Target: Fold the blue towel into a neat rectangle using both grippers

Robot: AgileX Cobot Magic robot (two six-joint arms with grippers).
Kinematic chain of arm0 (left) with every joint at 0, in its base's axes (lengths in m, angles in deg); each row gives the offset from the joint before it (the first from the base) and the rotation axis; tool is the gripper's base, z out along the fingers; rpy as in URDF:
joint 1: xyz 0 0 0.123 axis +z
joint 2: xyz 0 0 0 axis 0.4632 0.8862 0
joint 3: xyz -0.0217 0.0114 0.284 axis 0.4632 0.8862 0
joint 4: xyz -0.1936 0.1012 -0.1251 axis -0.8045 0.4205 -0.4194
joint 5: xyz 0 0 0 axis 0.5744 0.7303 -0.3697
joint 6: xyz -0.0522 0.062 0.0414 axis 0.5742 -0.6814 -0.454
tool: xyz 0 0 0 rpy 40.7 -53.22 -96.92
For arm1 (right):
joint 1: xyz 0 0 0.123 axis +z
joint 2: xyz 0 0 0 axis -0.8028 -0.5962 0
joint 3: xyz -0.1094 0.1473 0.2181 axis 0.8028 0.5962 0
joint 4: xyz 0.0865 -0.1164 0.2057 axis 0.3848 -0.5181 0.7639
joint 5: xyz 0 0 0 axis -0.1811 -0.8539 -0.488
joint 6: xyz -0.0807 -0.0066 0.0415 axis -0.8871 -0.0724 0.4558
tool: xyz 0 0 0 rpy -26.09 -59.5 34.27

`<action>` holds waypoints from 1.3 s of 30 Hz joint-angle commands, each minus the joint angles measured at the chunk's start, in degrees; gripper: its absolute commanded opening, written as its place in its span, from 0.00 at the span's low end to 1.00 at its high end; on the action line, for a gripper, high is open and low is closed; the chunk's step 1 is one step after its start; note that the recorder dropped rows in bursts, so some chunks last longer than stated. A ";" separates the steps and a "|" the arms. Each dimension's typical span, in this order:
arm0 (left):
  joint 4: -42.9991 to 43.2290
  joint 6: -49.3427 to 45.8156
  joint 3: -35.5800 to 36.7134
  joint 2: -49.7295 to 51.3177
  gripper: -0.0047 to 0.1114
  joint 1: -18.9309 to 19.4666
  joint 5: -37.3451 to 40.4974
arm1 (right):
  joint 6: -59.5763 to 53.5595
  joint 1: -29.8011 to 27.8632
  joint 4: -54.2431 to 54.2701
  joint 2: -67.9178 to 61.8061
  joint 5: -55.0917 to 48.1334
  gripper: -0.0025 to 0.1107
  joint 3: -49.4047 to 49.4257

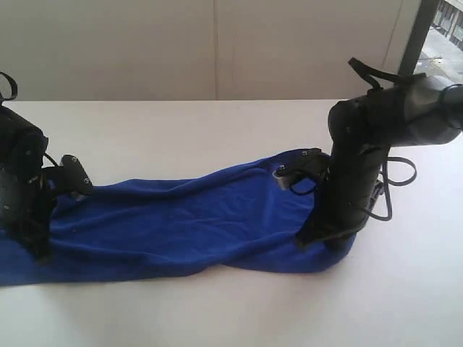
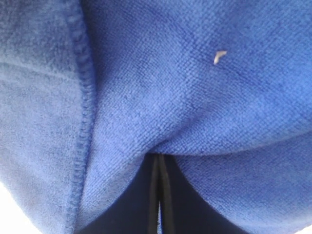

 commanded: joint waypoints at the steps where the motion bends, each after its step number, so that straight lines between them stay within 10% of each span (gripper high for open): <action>1: -1.63 0.44 0.44 0.02 0.04 0.00 -0.26 | 2.94 -0.04 -2.94 2.31 -1.35 0.03 3.60; 39: -1.58 0.44 0.44 0.02 0.04 0.00 -0.93 | 6.71 -0.04 -3.40 2.91 8.66 0.03 10.69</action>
